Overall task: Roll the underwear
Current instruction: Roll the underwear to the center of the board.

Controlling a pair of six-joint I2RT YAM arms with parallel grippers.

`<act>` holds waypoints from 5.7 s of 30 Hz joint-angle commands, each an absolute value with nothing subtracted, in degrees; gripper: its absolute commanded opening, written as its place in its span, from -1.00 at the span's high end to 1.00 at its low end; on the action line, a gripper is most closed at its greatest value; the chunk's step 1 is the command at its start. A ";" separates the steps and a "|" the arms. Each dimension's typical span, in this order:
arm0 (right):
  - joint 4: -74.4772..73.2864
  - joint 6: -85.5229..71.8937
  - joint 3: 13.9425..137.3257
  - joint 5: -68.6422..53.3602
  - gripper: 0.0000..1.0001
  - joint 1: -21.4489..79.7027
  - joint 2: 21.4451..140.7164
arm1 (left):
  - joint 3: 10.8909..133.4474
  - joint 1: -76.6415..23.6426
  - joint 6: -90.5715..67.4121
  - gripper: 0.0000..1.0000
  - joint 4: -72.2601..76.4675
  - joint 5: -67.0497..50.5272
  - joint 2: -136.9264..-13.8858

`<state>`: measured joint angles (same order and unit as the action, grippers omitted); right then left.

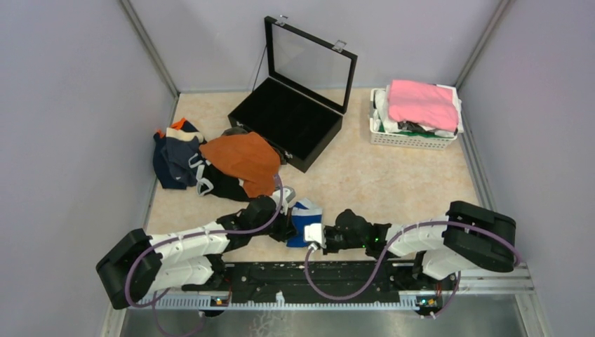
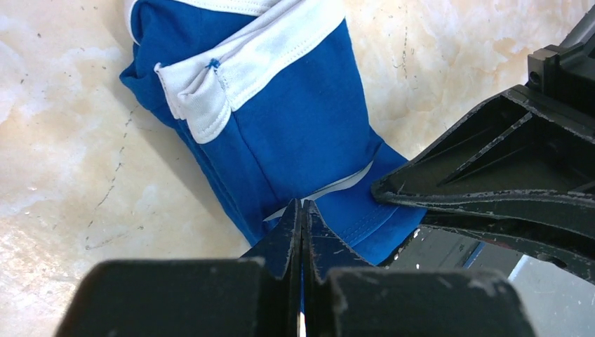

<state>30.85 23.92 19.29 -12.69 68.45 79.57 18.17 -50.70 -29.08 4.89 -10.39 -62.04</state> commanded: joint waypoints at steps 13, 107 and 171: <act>29.91 7.78 23.02 -25.65 1.00 59.63 79.71 | 16.23 -50.71 -31.30 1.00 6.07 -8.52 -62.86; 8.82 -26.78 41.89 -24.69 0.24 46.41 93.24 | 10.50 -51.51 -41.54 1.00 4.36 8.42 -57.48; 58.77 63.18 19.76 2.59 0.02 71.89 96.67 | 15.47 -51.60 -47.20 1.00 -2.84 11.84 -68.85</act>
